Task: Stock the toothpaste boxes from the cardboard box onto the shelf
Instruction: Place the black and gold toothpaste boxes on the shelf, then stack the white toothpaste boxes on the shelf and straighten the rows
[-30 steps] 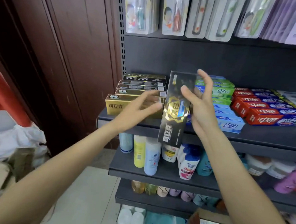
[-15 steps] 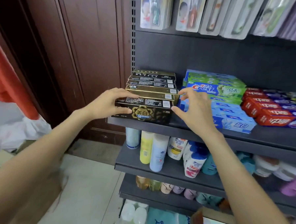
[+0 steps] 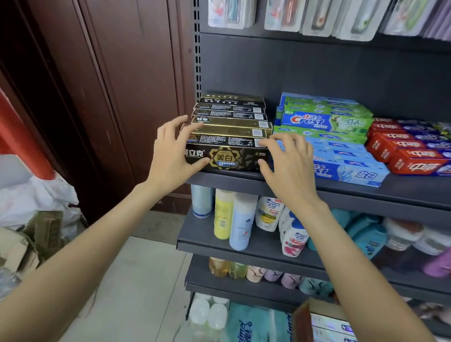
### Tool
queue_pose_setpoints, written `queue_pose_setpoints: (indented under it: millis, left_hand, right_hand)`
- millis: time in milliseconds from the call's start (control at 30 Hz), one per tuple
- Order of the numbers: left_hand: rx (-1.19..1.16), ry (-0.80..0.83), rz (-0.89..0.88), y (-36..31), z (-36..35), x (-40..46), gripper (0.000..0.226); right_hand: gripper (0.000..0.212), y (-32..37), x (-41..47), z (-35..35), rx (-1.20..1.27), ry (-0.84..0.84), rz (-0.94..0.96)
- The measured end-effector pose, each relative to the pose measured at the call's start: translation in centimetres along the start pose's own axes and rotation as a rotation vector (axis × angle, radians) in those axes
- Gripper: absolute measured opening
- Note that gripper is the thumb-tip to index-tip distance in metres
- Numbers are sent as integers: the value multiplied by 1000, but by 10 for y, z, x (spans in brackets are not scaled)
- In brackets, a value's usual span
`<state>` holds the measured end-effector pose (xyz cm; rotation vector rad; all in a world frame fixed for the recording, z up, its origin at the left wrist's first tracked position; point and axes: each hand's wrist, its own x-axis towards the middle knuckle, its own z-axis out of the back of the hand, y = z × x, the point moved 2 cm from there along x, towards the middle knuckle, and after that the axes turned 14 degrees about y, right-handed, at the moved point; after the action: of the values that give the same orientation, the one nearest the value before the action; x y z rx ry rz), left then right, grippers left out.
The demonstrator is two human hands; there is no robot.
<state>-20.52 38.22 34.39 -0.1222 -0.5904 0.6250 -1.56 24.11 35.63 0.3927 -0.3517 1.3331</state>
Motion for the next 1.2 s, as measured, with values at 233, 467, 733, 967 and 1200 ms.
queue_pose_setpoints:
  millis: [233,467,733,967,1200]
  left_hand:
    - [-114,-172,41,-8,6,-20,51]
    - [-389,-397,-101,-69,2,-53,20]
    - [-433,167,-250,-181,-111,-94,20]
    - [-449,923,37,-264,-281,-159,28]
    - [-360,1125,291,-310,-412,-221,54]
  right_hand:
    - [33,-6,-16,0,9,-84,106]
    - [25,-3,-57,5,185,-204,207]
    - [21,-82,-211,-29,281,64,-75]
    - [18,-216,-395,-74,313,579,-505]
    - [34,-305,-466,-124,387,805,-659]
